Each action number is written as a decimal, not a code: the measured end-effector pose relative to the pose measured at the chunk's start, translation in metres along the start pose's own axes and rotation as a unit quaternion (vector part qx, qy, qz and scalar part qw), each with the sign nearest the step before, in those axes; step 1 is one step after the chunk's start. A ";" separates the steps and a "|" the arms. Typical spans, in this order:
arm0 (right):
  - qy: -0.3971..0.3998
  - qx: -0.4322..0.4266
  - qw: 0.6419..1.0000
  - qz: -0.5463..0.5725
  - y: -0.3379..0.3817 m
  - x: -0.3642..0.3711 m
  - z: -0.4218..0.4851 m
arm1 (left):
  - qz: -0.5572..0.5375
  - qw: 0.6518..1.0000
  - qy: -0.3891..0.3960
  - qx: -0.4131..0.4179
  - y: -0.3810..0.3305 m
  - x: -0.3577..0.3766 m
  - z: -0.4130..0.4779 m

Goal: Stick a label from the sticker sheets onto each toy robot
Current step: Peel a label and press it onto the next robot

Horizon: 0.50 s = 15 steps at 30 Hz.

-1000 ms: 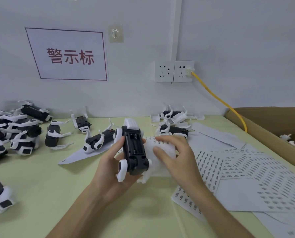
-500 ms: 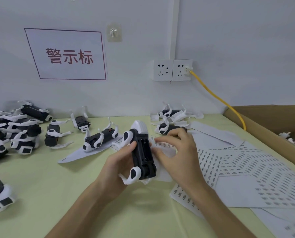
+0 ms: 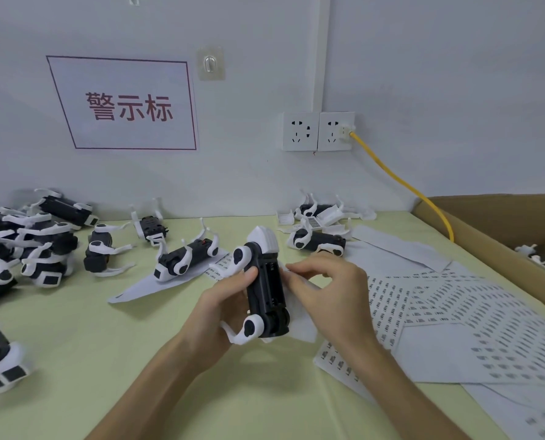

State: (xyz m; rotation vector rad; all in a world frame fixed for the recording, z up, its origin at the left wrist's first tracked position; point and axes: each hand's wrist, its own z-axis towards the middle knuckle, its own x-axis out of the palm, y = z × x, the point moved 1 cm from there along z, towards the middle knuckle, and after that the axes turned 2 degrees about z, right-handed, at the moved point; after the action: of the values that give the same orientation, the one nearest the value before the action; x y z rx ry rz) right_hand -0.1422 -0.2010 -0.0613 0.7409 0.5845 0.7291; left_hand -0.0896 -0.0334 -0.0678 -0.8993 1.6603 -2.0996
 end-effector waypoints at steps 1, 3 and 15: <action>-0.003 -0.004 1.000 -0.001 0.000 0.000 0.000 | 0.002 1.000 0.002 0.001 0.000 0.000 0.000; -0.008 -0.012 1.000 -0.005 -0.001 0.000 0.000 | -0.003 1.000 0.011 0.001 0.000 0.002 -0.001; 0.010 -0.007 0.998 -0.054 -0.009 -0.002 0.003 | 0.019 0.999 -0.047 -0.018 0.002 0.002 0.000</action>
State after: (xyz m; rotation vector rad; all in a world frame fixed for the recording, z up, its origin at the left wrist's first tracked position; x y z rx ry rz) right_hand -0.1383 -0.2085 -0.0661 0.6848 0.6318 0.6412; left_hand -0.0908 -0.0352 -0.0690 -0.9544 1.6589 -1.9773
